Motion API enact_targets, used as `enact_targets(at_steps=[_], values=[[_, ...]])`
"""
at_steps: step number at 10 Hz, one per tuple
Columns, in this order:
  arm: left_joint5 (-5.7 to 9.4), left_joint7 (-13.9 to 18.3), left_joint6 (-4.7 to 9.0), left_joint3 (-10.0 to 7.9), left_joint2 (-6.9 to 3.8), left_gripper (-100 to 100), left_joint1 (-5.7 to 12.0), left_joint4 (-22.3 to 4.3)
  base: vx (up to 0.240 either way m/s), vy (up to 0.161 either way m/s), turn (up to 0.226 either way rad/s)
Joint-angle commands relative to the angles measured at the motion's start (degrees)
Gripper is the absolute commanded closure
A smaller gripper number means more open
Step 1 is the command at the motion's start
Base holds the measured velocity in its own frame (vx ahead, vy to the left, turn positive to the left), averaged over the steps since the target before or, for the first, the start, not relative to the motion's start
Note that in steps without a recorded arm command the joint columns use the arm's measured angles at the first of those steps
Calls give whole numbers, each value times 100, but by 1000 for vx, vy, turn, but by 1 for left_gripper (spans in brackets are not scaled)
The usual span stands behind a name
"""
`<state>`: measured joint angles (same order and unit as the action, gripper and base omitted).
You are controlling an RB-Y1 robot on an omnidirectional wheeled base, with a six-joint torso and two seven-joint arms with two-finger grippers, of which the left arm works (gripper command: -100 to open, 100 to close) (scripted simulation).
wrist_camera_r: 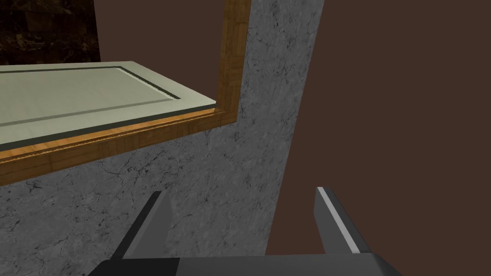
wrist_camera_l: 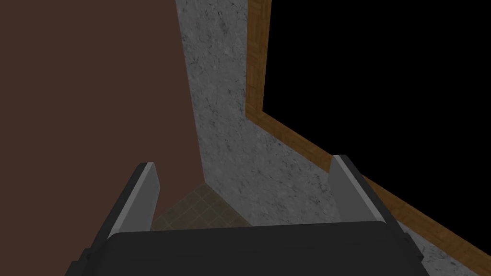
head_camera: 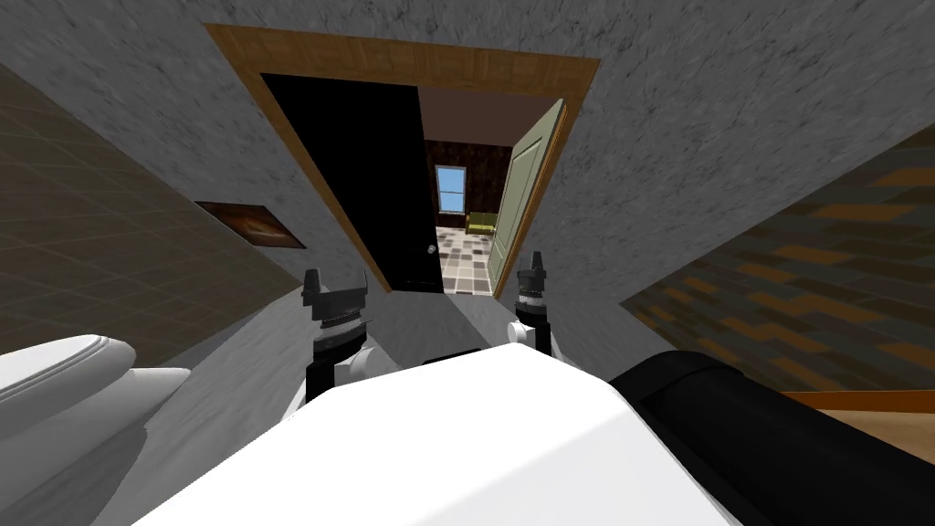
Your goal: Push the door open
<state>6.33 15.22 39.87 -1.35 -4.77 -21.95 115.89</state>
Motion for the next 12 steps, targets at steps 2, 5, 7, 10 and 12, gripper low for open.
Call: enact_targets(at_steps=[2, 5, 7, 10, 12], values=[[178, 234, 30, 15, -32, -100, 149, -355, 92, 33, -100], [383, 500, 95, 61, -51, -100, 279, -758, 85, 49, -137], [522, 680, 139, 93, -63, -100, 368, -1030, 87, 68, -126], [740, 963, 209, 142, -72, -100, 507, -1459, 90, 54, -148], [885, 1152, 255, 175, -77, -100, 599, -1745, 93, 56, -119]])
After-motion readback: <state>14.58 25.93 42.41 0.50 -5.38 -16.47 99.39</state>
